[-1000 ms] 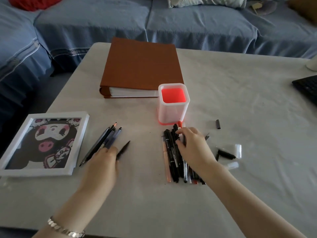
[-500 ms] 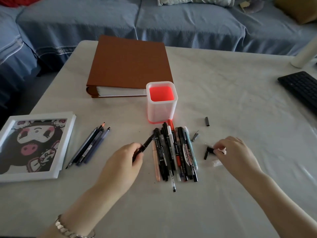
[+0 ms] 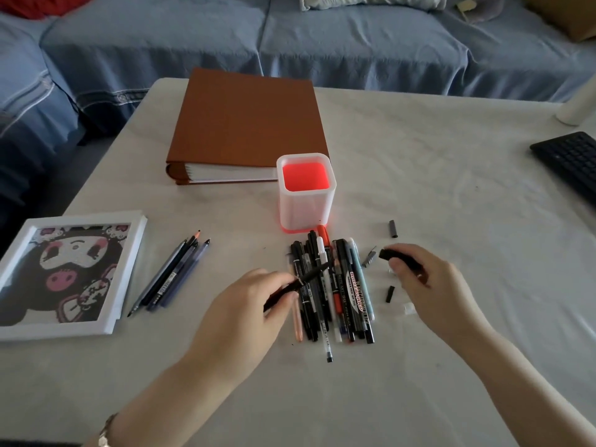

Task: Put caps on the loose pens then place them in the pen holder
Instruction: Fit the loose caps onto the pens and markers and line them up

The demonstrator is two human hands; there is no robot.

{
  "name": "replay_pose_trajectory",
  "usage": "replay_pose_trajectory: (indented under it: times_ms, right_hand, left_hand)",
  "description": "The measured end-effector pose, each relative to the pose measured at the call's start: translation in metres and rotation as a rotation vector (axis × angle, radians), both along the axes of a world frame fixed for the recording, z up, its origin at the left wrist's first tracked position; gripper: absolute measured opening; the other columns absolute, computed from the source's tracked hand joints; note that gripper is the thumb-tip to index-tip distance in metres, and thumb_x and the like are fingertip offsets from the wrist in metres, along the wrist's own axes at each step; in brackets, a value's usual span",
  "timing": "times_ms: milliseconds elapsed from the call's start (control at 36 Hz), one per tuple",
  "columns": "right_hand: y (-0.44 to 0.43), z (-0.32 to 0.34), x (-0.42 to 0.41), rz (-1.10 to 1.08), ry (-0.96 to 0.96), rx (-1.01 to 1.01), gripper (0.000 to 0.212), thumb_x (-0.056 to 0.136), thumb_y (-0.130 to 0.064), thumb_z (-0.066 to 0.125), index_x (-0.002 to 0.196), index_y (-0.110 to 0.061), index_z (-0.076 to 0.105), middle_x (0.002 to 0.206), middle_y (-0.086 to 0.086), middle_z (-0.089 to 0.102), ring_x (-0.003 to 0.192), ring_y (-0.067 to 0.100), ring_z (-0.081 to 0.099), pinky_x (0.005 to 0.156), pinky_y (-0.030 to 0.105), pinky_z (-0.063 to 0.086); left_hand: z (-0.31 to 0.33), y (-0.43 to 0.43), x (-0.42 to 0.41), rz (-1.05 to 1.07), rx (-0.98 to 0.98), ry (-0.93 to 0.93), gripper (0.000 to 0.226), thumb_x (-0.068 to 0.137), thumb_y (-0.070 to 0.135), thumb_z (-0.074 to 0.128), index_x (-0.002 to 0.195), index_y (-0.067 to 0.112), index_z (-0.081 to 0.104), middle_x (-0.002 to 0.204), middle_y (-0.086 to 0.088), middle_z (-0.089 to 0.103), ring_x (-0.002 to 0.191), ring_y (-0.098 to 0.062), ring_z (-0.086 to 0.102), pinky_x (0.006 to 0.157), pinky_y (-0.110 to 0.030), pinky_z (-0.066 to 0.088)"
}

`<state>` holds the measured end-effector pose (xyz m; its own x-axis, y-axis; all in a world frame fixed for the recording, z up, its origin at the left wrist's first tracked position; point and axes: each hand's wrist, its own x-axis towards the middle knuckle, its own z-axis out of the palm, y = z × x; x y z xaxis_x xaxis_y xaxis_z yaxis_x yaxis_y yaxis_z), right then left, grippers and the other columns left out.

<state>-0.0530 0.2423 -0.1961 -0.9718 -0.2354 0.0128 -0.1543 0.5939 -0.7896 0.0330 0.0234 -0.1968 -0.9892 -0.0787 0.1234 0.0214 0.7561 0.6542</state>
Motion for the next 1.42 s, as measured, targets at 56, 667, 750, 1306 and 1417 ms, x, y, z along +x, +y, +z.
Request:
replay_pose_trajectory:
  times_ms: [56, 667, 750, 1306, 1417]
  right_hand:
    - [-0.008, 0.012, 0.006, 0.084, -0.059, -0.128, 0.025, 0.088, -0.015, 0.055, 0.088, -0.039, 0.061, 0.078, -0.024, 0.068, 0.067, -0.002, 0.058, 0.061, 0.005, 0.041]
    - [-0.028, 0.016, 0.034, 0.29, -0.19, -0.1, 0.024, 0.092, -0.014, 0.047, 0.085, -0.033, 0.059, 0.058, -0.02, 0.054, 0.05, 0.001, 0.042, 0.049, 0.01, 0.033]
    - [-0.034, 0.014, 0.04, 0.277, -0.145, -0.1, 0.027, 0.093, -0.012, 0.044, 0.083, -0.035, 0.053, 0.065, -0.026, 0.055, 0.057, -0.001, 0.048, 0.053, 0.008, 0.035]
    - [0.002, -0.014, 0.001, -0.009, -0.079, 0.464, 0.026, 0.09, -0.025, 0.049, 0.115, -0.022, 0.057, 0.087, -0.006, 0.057, 0.08, 0.016, 0.052, 0.069, 0.028, 0.042]
    - [0.003, -0.024, -0.006, -0.092, -0.126, 0.676, 0.021, 0.088, -0.03, 0.049, 0.098, -0.017, 0.064, 0.097, 0.002, 0.063, 0.092, 0.024, 0.057, 0.067, 0.029, 0.043]
  left_hand:
    - [0.0, 0.0, 0.001, -0.024, -0.02, 0.007, 0.016, 0.08, 0.033, 0.052, 0.092, 0.031, 0.062, 0.068, 0.017, 0.05, 0.07, -0.006, 0.05, 0.059, -0.013, 0.039]
    - [0.007, 0.011, 0.005, -0.189, -0.121, 0.054, 0.017, 0.084, 0.025, 0.053, 0.098, 0.021, 0.062, 0.083, 0.009, 0.062, 0.073, -0.011, 0.057, 0.056, -0.024, 0.049]
    - [0.003, 0.013, 0.004, -0.189, -0.087, 0.06, 0.024, 0.077, 0.01, 0.06, 0.099, 0.02, 0.06, 0.087, 0.004, 0.068, 0.079, -0.009, 0.058, 0.064, -0.023, 0.047]
    - [-0.001, -0.001, -0.016, 0.035, 0.303, -0.291, 0.027, 0.092, 0.009, 0.046, 0.08, 0.033, 0.053, 0.075, 0.006, 0.066, 0.073, -0.004, 0.062, 0.078, -0.029, 0.047]
    - [-0.005, -0.001, -0.016, 0.295, 0.666, -0.21, 0.019, 0.089, 0.002, 0.048, 0.084, 0.019, 0.055, 0.071, 0.0, 0.067, 0.076, -0.018, 0.067, 0.077, -0.028, 0.051]
